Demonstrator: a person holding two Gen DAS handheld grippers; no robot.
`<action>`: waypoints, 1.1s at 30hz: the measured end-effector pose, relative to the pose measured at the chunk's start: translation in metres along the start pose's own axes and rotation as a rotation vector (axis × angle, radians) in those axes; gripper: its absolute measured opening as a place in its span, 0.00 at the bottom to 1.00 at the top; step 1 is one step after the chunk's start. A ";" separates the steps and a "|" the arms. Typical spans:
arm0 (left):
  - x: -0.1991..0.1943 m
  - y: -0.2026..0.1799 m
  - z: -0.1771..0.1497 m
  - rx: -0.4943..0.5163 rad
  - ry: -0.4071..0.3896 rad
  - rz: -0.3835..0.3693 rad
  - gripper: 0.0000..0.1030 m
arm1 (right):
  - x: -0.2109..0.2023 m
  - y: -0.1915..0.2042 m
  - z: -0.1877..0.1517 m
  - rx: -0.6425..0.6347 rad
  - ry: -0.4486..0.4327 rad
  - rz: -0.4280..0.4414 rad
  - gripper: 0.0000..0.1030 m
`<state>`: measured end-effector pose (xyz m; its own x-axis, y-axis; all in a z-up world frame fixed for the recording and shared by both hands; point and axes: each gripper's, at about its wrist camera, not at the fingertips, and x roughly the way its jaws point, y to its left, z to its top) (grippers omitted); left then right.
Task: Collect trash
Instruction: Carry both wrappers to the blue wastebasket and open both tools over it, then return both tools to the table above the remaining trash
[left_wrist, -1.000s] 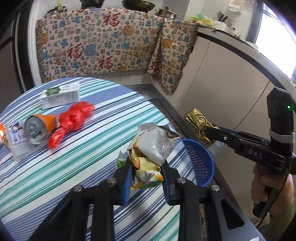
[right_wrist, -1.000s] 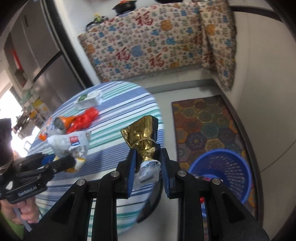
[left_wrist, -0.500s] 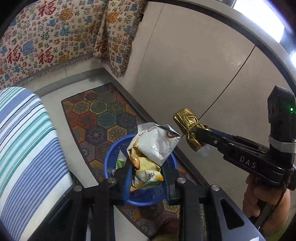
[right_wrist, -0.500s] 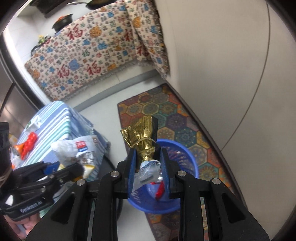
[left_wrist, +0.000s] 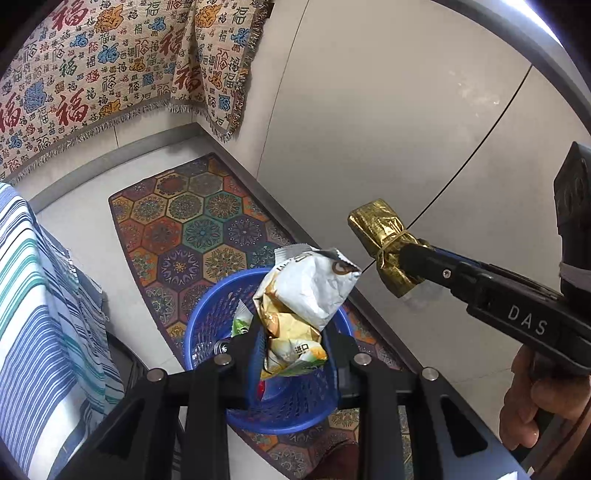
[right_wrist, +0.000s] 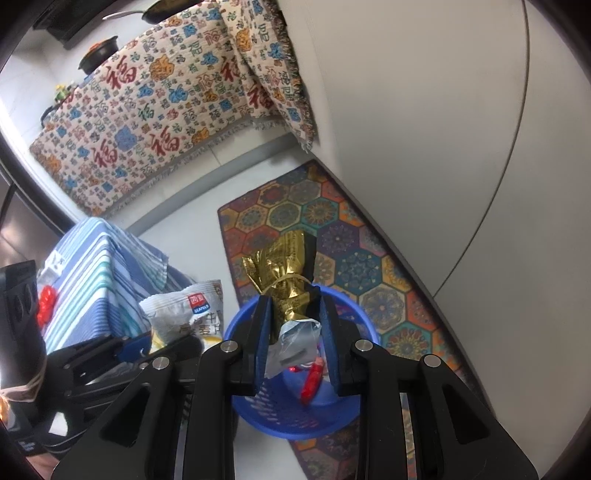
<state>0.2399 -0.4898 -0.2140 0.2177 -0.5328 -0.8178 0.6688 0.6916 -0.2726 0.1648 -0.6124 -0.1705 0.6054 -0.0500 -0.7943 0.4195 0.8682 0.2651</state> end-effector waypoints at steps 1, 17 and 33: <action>0.001 -0.001 0.000 0.002 0.002 -0.002 0.27 | 0.001 0.000 0.000 0.001 0.001 -0.001 0.25; 0.013 -0.006 0.007 0.016 0.014 0.013 0.30 | 0.008 -0.008 0.001 0.053 0.026 0.002 0.28; 0.001 -0.007 0.011 0.002 -0.005 0.027 0.57 | -0.003 -0.010 0.002 0.068 -0.031 -0.029 0.68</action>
<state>0.2427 -0.5006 -0.2073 0.2392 -0.5165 -0.8222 0.6643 0.7047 -0.2494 0.1601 -0.6213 -0.1701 0.6126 -0.0904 -0.7852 0.4813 0.8306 0.2799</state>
